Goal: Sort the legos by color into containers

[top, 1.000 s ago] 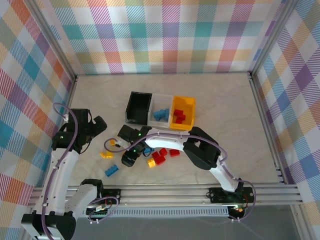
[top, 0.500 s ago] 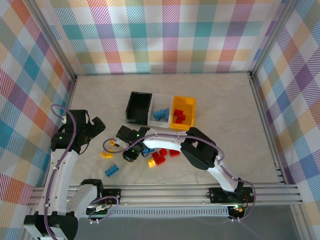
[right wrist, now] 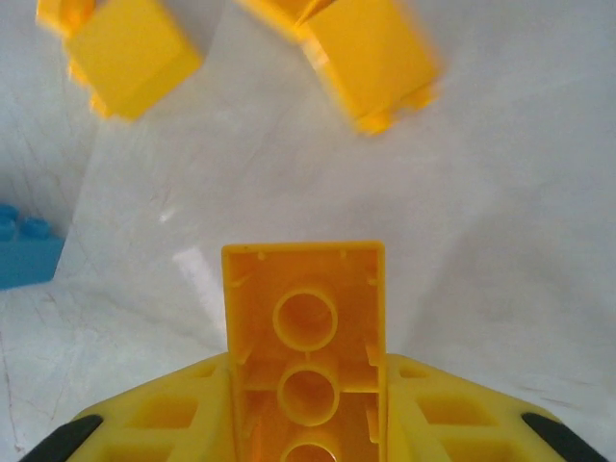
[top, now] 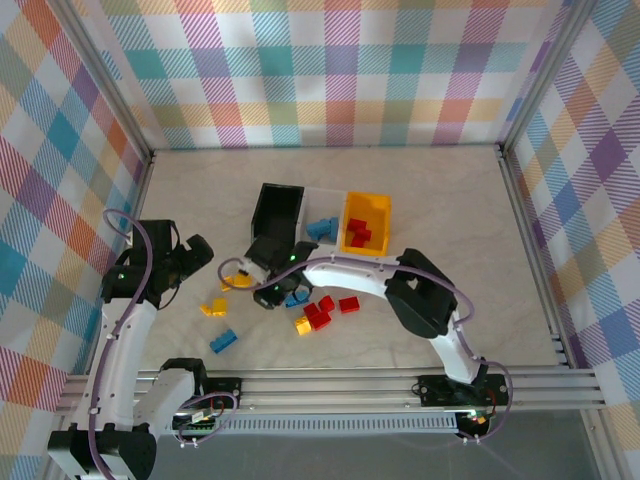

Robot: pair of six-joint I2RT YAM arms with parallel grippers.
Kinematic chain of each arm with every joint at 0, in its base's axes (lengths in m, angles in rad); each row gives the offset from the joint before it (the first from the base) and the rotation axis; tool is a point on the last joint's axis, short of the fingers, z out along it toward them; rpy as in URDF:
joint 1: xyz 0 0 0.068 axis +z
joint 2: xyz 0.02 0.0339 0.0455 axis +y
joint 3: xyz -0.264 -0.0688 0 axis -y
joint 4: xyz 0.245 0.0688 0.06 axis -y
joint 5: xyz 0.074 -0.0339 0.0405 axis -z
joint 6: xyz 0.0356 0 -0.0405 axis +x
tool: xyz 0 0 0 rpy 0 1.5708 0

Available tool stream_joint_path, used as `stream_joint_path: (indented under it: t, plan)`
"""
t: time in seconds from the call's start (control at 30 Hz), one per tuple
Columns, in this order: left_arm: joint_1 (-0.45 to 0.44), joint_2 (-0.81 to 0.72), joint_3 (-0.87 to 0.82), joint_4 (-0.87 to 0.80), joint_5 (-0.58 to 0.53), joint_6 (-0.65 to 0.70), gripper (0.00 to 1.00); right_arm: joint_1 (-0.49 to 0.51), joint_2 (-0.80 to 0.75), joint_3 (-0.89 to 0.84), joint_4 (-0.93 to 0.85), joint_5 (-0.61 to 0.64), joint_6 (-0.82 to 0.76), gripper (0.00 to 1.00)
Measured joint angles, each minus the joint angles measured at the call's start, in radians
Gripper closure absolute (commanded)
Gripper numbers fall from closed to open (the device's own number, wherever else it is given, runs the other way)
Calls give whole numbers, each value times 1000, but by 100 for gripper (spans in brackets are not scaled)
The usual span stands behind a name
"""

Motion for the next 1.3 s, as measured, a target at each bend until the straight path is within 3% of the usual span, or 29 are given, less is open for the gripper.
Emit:
stream_joint_path:
  t: [0.27, 0.67, 1.07, 1.3]
  plan:
    - [3, -1, -8, 13, 28, 3, 0, -156, -5, 152, -26, 1, 2, 67]
    - [3, 114, -145, 76, 109, -45, 0, -254, 300, 589, -102, 1, -2, 65]
    - [3, 206, -165, 160, 153, -75, 0, -271, 362, 611, -130, -13, -6, 51]
    - [3, 205, -165, 169, 152, -79, 0, -260, 161, 347, -57, -60, -29, 43]
